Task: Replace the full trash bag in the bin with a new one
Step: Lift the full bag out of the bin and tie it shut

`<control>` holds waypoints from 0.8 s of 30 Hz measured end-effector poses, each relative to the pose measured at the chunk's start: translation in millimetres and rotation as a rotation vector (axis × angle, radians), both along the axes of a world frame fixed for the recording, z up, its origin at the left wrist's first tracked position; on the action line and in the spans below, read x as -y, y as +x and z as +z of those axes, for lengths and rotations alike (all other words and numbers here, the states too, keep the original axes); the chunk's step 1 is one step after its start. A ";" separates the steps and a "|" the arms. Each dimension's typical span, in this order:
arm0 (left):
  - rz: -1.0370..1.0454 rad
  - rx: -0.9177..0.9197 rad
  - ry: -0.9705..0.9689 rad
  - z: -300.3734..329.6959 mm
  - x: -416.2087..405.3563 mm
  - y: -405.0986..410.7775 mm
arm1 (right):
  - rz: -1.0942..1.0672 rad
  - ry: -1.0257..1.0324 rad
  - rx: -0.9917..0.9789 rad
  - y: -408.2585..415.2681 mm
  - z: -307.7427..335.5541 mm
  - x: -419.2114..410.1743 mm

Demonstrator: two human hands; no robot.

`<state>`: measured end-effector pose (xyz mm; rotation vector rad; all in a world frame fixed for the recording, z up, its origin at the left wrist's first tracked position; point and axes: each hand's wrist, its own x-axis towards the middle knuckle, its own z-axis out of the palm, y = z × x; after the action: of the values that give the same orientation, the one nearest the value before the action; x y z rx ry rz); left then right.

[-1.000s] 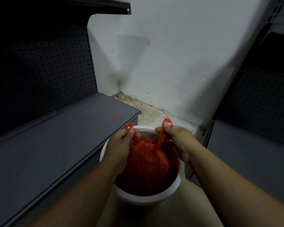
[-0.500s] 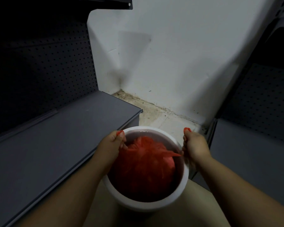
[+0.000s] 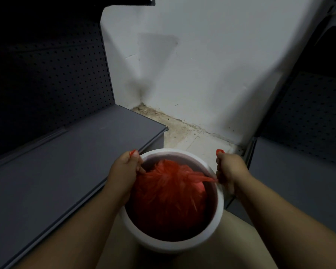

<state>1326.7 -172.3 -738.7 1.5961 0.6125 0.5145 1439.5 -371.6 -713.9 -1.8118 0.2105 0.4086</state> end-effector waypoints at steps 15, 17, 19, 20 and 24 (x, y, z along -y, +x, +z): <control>-0.642 -0.149 0.540 16.6 52.4 15.1 | 0.699 -0.116 0.525 -28.4 68.2 -30.3; -0.566 -0.176 0.503 13.6 51.6 16.6 | 0.660 -0.191 0.511 -20.0 62.3 -23.9; -0.508 -0.189 0.504 9.8 51.9 17.9 | 0.752 -0.440 0.514 -16.2 55.2 -18.5; -0.498 -0.197 0.507 8.4 52.8 18.5 | 0.808 -0.526 0.503 -16.6 52.7 -17.8; -0.494 -0.217 0.498 11.3 57.2 18.0 | 0.890 -0.517 0.460 -20.5 45.6 -19.2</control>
<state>1344.7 -229.6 -727.4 2.2112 0.2310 0.1220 1419.0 -352.4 -668.2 -2.3911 -0.9186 0.5618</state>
